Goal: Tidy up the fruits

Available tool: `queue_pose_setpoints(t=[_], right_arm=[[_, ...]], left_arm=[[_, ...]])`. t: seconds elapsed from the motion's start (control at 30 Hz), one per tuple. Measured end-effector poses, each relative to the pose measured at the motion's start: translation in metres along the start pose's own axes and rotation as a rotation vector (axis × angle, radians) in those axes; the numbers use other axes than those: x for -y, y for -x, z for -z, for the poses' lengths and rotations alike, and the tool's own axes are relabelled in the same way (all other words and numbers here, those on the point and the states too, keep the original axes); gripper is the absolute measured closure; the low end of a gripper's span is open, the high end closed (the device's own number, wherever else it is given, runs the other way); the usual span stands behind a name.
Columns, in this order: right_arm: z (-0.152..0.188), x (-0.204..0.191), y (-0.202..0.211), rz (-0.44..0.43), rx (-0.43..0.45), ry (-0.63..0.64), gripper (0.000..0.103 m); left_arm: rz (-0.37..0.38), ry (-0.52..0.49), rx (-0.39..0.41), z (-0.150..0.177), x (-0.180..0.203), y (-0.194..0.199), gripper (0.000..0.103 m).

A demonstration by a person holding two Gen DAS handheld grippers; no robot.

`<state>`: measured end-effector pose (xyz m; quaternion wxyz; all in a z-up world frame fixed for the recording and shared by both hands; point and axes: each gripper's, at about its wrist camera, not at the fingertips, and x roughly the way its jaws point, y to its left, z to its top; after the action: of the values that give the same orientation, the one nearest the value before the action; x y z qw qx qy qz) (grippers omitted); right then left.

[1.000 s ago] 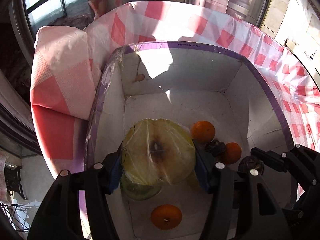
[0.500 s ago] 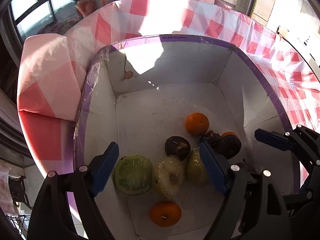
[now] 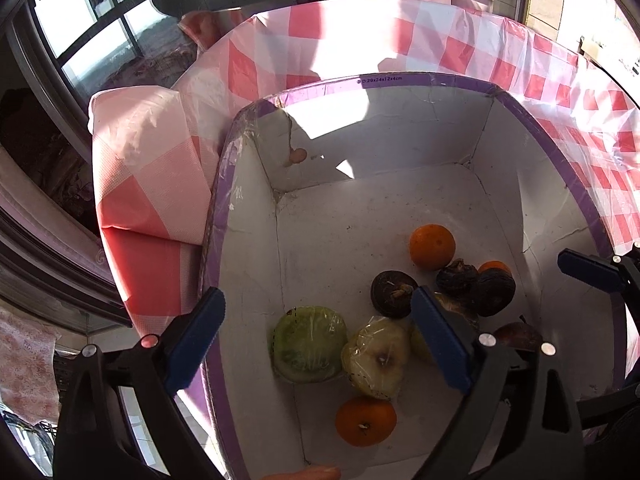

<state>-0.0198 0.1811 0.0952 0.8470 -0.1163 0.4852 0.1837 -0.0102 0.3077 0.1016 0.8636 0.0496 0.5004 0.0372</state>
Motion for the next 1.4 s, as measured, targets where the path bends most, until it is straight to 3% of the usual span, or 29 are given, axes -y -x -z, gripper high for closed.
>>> queue_pose_setpoints(t=[0.1, 1.4], right_arm=[[-0.0002, 0.0032, -0.0024, 0.007, -0.019, -0.013, 0.020], [-0.0019, 0.0073, -0.0068, -0.014, -0.031, -0.041, 0.019]], left_arm=[[0.026, 0.015, 0.002, -0.0001, -0.0047, 0.0006, 0.008], [0.023, -0.005, -0.018, 0.0008, 0.0021, -0.0044, 0.003]])
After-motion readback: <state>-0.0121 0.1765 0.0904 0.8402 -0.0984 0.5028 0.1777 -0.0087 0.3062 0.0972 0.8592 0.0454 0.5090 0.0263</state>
